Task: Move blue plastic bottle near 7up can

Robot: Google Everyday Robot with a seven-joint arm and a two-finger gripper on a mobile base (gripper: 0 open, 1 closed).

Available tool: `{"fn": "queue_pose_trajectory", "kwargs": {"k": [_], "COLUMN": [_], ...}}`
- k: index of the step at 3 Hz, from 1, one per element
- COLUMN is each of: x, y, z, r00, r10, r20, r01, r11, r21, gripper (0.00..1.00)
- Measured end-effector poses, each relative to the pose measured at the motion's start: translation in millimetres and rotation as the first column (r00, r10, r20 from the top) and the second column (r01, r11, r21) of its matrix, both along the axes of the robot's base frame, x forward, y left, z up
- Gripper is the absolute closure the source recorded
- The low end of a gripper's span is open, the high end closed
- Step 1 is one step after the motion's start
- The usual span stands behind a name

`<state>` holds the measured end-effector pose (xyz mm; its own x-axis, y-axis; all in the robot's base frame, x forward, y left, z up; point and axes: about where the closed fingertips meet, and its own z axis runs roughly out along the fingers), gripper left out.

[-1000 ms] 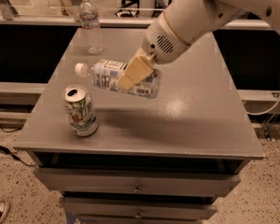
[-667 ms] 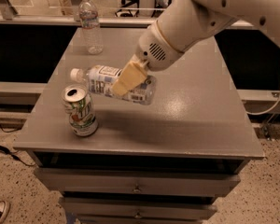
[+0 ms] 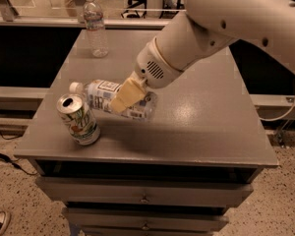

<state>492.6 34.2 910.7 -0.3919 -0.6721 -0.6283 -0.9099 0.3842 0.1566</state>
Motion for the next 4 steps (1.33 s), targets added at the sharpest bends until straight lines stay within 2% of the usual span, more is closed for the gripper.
{"fn": "queue_pose_trajectory", "kwargs": {"k": [3, 4], "x": [-11.8, -17.6], "y": [6.4, 8.7], "z": [-19.5, -26.0], "r00": [0.9996, 0.9993], "r10": [-0.018, -0.022], "r20": [-0.020, -0.031], "r01": [0.019, 0.023], "r11": [1.000, 1.000], "r21": [0.016, 0.022], "gripper": [0.13, 0.00]}}
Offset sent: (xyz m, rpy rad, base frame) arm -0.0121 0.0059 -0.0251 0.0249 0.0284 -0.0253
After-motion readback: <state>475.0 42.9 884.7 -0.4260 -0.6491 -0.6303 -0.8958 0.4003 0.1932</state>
